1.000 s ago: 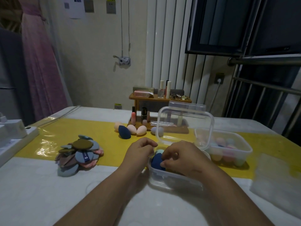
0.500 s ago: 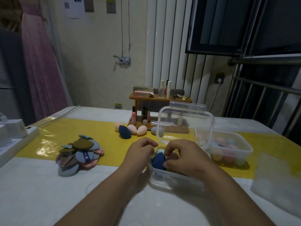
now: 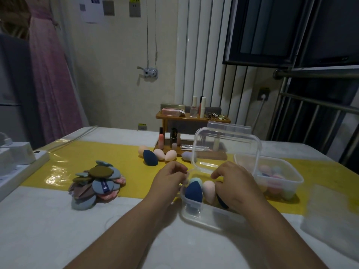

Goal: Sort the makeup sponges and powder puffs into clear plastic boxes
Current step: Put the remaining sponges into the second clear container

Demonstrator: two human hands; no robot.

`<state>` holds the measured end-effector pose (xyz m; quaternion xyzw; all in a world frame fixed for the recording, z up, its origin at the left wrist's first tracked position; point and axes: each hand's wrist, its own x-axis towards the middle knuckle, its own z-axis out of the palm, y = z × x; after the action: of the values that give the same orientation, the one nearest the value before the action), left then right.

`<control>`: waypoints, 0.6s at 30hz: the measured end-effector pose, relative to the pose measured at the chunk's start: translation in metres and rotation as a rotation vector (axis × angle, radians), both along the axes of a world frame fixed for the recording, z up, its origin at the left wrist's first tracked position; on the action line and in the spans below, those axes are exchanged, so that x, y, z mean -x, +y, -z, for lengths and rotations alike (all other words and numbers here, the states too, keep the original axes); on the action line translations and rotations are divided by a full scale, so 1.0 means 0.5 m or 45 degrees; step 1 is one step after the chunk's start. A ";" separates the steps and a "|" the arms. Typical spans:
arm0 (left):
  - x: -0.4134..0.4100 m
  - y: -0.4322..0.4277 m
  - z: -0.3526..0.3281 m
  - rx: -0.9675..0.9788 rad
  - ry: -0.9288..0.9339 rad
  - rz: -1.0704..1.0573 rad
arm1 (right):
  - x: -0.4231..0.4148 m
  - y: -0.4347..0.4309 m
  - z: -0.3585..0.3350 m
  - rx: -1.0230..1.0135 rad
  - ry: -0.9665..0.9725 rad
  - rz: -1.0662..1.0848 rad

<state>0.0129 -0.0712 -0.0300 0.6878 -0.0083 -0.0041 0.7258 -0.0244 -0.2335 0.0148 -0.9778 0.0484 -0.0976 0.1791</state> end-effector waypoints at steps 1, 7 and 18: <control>-0.010 0.002 -0.001 -0.017 0.002 -0.007 | 0.001 -0.001 -0.003 -0.026 0.013 0.041; -0.088 0.025 0.007 -0.728 -0.062 -0.082 | 0.001 -0.012 -0.008 -0.035 0.014 0.132; -0.205 -0.041 0.006 -1.345 -0.334 0.116 | -0.002 -0.018 -0.003 -0.035 -0.051 0.105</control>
<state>0.1153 -0.0919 -0.0329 0.9525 -0.1254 0.0468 0.2734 -0.0235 -0.2426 0.0162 -0.9702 0.0863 -0.1237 0.1894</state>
